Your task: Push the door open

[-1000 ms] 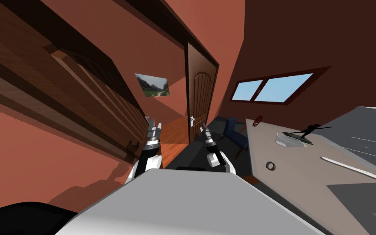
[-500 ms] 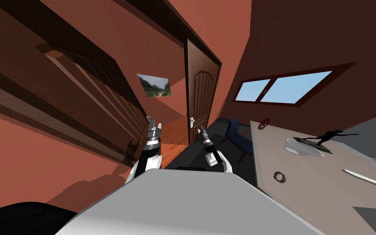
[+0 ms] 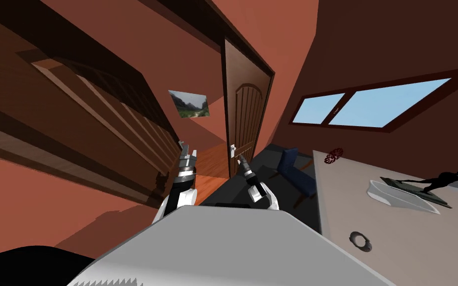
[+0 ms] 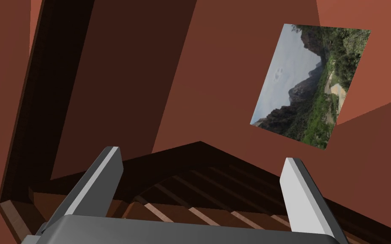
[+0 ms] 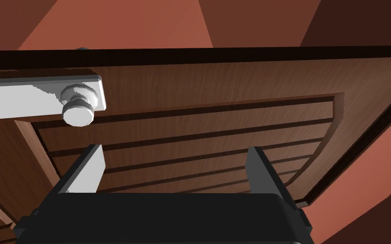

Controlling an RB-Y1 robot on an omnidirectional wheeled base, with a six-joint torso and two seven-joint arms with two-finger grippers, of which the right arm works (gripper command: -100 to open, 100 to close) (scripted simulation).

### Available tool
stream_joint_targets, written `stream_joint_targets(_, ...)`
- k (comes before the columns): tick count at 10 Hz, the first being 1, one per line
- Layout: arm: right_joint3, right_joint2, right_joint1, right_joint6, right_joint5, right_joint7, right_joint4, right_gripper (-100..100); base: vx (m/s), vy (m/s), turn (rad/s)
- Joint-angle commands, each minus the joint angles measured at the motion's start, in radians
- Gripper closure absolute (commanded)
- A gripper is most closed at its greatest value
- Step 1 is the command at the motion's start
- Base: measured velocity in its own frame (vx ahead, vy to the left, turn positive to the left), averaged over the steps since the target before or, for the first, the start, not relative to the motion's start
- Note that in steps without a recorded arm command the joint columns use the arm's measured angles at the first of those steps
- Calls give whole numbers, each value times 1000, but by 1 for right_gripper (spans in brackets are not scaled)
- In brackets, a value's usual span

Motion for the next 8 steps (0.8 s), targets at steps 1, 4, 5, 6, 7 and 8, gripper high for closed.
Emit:
stream_joint_targets(1, 12, -12, -21, 3, -4, -16, 31, -100, 76, -83, 57)
stream_joint_targets(4, 54, -30, -66, 13, -7, -45, 110, -100, 96, -99, 112)
stream_joint_targets(5, 63, -34, -75, 15, -8, -51, 125, -100, 120, -163, 82)
stream_joint_targets(6, 78, -40, -91, 19, -9, -61, 153, -100, 128, -140, 85)
stream_joint_targets(7, 85, -43, -99, 21, -10, -66, 166, -100, 113, -111, 70)
stream_joint_targets(8, 99, -49, -114, 24, -11, -76, 193, -100, 94, -109, 84)
